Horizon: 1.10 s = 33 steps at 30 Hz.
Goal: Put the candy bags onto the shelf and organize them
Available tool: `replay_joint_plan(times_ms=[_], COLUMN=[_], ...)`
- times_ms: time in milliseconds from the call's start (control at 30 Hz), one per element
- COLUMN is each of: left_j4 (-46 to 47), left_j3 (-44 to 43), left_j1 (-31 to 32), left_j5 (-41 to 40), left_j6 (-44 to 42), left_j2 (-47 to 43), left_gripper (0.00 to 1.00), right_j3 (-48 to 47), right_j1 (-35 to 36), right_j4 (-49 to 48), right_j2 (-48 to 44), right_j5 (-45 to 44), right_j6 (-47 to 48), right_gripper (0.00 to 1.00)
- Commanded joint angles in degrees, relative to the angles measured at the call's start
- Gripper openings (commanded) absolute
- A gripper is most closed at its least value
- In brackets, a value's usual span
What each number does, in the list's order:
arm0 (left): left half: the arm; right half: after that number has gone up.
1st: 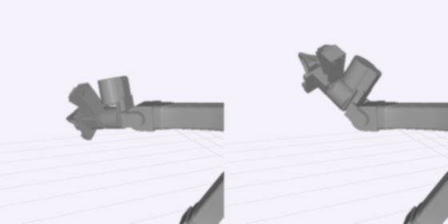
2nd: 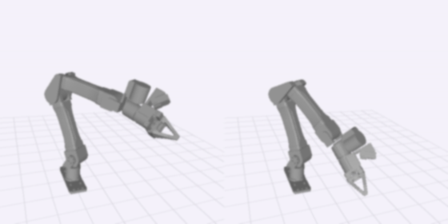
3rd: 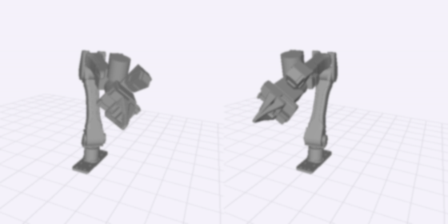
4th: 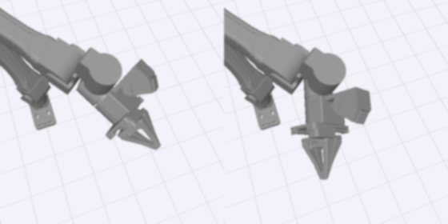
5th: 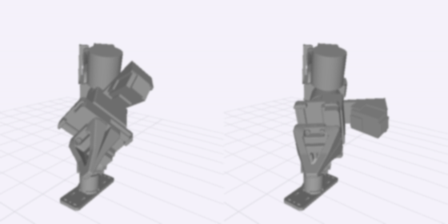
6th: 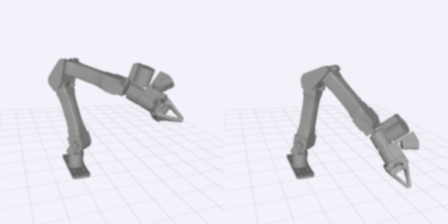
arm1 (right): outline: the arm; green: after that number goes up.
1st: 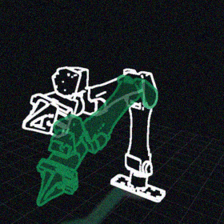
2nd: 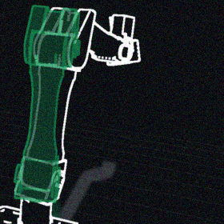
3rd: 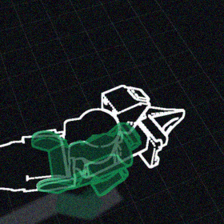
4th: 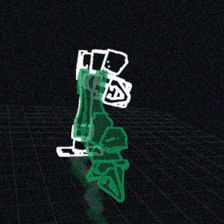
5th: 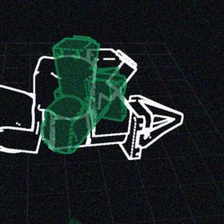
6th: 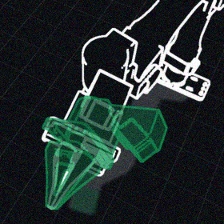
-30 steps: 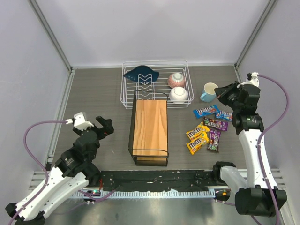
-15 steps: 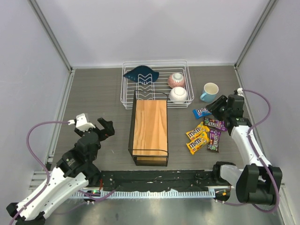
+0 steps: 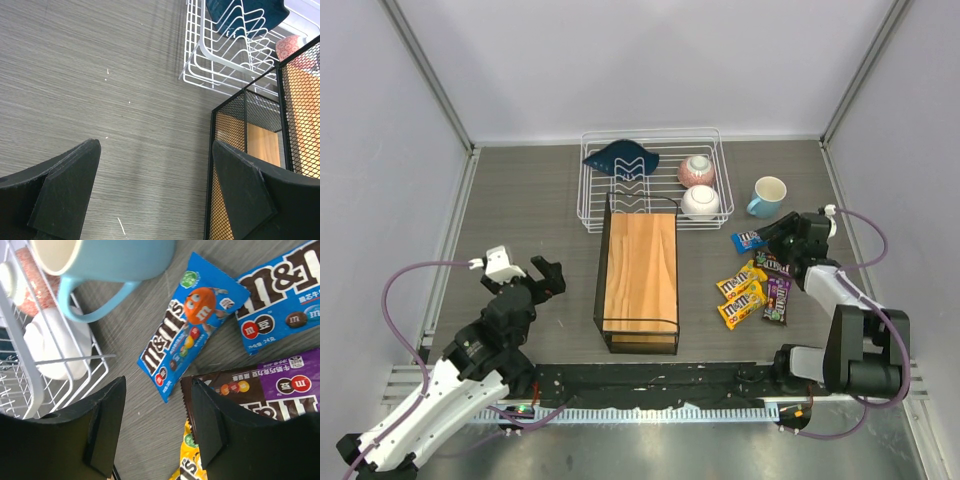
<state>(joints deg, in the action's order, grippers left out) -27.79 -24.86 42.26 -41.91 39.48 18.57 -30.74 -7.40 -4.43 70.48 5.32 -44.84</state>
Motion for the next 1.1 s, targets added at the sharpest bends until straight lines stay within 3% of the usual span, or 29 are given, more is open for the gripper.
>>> replay_joint_plan(times_ms=[0, 300, 700, 1067], left_j4=[2.56, 3.62, 3.53, 3.45], left_j3=[0.43, 1.13, 1.22, 1.22], left_j1=[0.10, 0.10, 0.19, 0.10], left_j5=[0.07, 0.25, 0.52, 0.60], left_j6=[-1.43, -1.87, -2.13, -2.04], left_j2=[-0.72, -0.55, -0.55, -0.64], left_gripper=[1.00, 1.00, 1.00, 1.00], right_j3=[-0.02, -1.78, -3.71, -2.31], right_j1=[-0.51, -0.69, -1.74, -2.45], right_j4=[-7.53, -5.95, -10.33, -13.24], right_j2=[3.87, 8.79, 16.62, 15.40], right_j5=[-2.77, -9.88, -10.86, -10.42], right_j6=[-4.03, -3.41, -4.20, -2.80], right_gripper=[0.60, 0.58, 0.56, 0.04])
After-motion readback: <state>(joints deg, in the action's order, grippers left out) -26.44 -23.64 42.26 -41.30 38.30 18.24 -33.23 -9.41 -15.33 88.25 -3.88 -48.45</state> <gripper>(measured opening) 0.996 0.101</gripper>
